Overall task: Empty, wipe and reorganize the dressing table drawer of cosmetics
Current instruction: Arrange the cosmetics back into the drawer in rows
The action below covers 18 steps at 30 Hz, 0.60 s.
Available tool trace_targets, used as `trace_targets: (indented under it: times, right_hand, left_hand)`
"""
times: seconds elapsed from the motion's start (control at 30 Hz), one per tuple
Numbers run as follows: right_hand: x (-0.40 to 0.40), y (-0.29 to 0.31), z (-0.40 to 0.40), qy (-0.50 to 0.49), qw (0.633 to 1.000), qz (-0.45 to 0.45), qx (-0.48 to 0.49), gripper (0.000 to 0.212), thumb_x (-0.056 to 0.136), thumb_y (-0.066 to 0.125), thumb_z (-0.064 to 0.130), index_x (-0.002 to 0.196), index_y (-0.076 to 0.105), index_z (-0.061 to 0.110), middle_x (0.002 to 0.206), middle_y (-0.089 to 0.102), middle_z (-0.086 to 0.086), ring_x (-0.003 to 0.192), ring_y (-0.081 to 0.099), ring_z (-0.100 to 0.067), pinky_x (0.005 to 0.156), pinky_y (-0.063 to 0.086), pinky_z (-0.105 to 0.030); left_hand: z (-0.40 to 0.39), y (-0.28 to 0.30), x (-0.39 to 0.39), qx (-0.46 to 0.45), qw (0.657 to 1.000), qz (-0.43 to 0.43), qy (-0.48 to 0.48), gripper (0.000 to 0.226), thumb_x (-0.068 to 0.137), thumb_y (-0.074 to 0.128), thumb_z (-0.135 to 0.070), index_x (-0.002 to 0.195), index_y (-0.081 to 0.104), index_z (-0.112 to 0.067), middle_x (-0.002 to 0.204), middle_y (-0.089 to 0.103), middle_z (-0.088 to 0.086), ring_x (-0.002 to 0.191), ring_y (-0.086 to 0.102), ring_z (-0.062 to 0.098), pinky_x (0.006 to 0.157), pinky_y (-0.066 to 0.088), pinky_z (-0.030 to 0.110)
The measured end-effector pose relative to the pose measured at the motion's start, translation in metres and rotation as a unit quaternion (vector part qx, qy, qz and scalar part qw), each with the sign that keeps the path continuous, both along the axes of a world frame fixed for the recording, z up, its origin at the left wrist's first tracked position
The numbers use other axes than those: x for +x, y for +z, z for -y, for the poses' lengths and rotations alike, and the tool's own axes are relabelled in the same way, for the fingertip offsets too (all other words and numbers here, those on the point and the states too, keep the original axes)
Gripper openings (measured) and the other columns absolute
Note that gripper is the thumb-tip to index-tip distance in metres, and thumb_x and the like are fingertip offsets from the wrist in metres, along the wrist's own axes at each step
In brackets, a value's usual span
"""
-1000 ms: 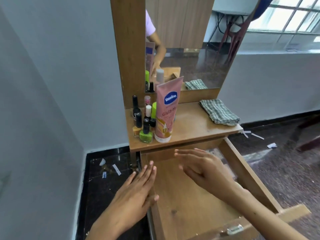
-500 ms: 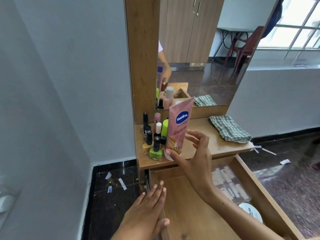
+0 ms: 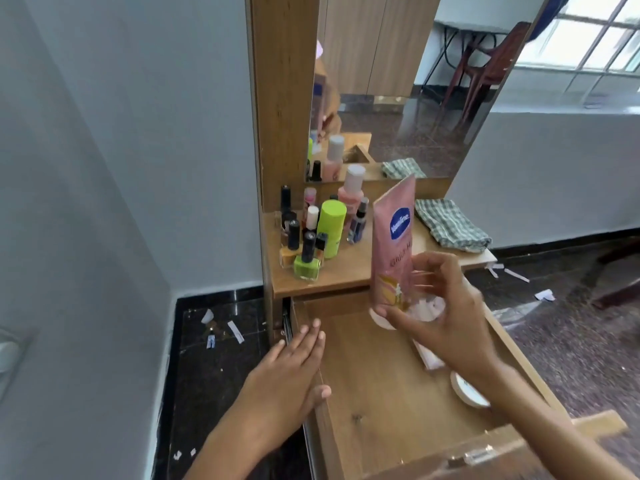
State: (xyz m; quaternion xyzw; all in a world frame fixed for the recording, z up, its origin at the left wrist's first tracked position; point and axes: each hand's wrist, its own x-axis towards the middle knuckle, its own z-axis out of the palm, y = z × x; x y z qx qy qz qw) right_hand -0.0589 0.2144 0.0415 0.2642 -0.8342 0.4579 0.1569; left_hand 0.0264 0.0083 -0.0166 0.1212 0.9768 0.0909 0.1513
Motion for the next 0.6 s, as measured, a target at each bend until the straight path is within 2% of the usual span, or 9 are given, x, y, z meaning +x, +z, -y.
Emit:
trace_targets:
  times: [0.1, 0.17, 0.23, 0.33, 0.5, 0.6]
  right_hand:
    - [0.01, 0.007, -0.051, 0.059, 0.978, 0.052, 0.192, 0.061, 0.059, 0.087, 0.043, 0.106, 0.051, 0.028, 0.095, 0.066, 0.019, 0.085, 0.065, -0.003, 0.07, 0.053, -0.024]
    - [0.011, 0.002, -0.072, 0.046, 0.942, 0.05, 0.328, 0.059, 0.055, 0.08, 0.057, 0.102, 0.05, 0.036, 0.091, 0.063, 0.028, 0.081, 0.063, 0.005, 0.066, 0.051, -0.023]
    - [0.011, -0.007, -0.08, 0.023, 0.912, 0.08, 0.401, 0.059, 0.048, 0.072, 0.066, 0.096, 0.046, 0.045, 0.083, 0.06, 0.033, 0.074, 0.06, 0.01, 0.062, 0.05, -0.021]
    - [0.008, -0.022, -0.079, -0.029, 0.876, 0.146, 0.458, 0.06, 0.047, 0.072, 0.066, 0.094, 0.043, 0.044, 0.083, 0.064, 0.024, 0.069, 0.059, 0.001, 0.06, 0.048, -0.023]
    - [0.004, -0.048, -0.049, -0.106, 0.842, 0.199, 0.491, 0.066, 0.052, 0.076, 0.061, 0.106, 0.05, 0.034, 0.099, 0.067, 0.012, 0.089, 0.063, -0.012, 0.07, 0.05, -0.026]
    - [0.009, -0.055, -0.033, -0.12, 0.829, 0.203, 0.507, 0.059, 0.061, 0.074, 0.055, 0.108, 0.052, 0.028, 0.103, 0.065, 0.007, 0.094, 0.062, -0.018, 0.065, 0.043, -0.027]
  left_hand:
    - [-0.001, -0.002, 0.001, -0.001, 1.0, -0.014, 0.009, 0.068, 0.097, 0.024, -0.048, 0.14, -0.02, -0.021, 0.143, -0.034, -0.006, 0.131, -0.028, 0.005, 0.11, -0.009, 0.027]
    - [-0.001, -0.003, 0.0, -0.001, 1.0, 0.0, 0.011, 0.067, 0.097, 0.024, -0.048, 0.136, -0.024, -0.021, 0.141, -0.034, -0.006, 0.13, -0.028, 0.005, 0.111, -0.008, 0.03]
    - [0.0, -0.004, 0.0, 0.01, 1.0, -0.006, 0.012, 0.067, 0.097, 0.025, -0.049, 0.134, -0.024, -0.022, 0.141, -0.035, -0.007, 0.131, -0.028, 0.005, 0.113, -0.008, 0.03]
    - [0.001, -0.004, 0.002, 0.019, 1.0, -0.018, 0.013, 0.067, 0.096, 0.024, -0.049, 0.136, -0.023, -0.023, 0.142, -0.035, -0.007, 0.132, -0.027, 0.005, 0.109, -0.01, 0.027]
    - [0.0, -0.006, 0.002, 0.014, 0.999, -0.026, 0.014, 0.068, 0.096, 0.022, -0.05, 0.139, -0.023, -0.023, 0.143, -0.035, -0.006, 0.132, -0.028, 0.005, 0.107, -0.011, 0.025]
    - [0.001, -0.007, 0.002, 0.013, 1.0, -0.025, 0.015, 0.069, 0.096, 0.022, -0.051, 0.139, -0.024, -0.022, 0.143, -0.035, -0.007, 0.132, -0.029, 0.005, 0.107, -0.012, 0.025]
